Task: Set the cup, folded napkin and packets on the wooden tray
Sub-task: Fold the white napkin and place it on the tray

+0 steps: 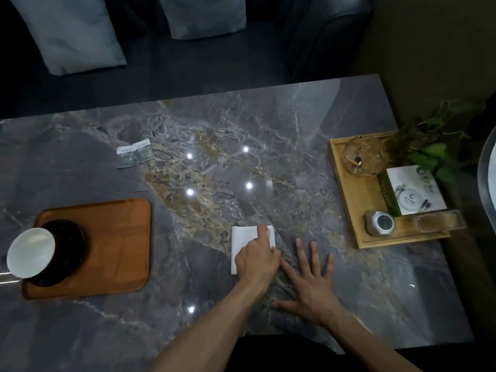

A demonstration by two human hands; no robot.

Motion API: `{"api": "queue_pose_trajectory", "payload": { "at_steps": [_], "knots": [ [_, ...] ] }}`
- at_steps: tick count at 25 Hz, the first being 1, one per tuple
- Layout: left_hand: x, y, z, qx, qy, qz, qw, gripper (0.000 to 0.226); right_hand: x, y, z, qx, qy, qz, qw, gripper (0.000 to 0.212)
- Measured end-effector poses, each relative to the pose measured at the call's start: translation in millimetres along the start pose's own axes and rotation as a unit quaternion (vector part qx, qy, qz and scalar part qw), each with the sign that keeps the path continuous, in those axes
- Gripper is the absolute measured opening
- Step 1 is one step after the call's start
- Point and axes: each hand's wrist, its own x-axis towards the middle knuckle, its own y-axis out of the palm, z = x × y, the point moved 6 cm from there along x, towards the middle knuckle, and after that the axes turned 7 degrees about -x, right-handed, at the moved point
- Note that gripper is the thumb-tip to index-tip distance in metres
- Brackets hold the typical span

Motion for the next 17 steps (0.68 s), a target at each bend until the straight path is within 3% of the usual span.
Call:
{"api": "queue_pose_trajectory", "payload": {
  "at_steps": [10,14,17],
  "knots": [
    [2.1,0.2,2.7,-0.029,-0.002,0.018,0.999,0.043,0.1,1.2,0.3,0.001,0.002,0.008,1.0,0.108],
    [-5.2,-0.6,14.0,-0.103,-0.004,0.077,0.992,0.056,1.5,0.3,-0.8,0.015,0.012,0.007,1.0,0.109],
    [-15.4,-12.2,26.4,-0.148,0.03,0.072,0.986,0.047,-0.1,-1.6,-3.4,0.033,0.012,-0.008,0.999,0.103]
  ]
}}
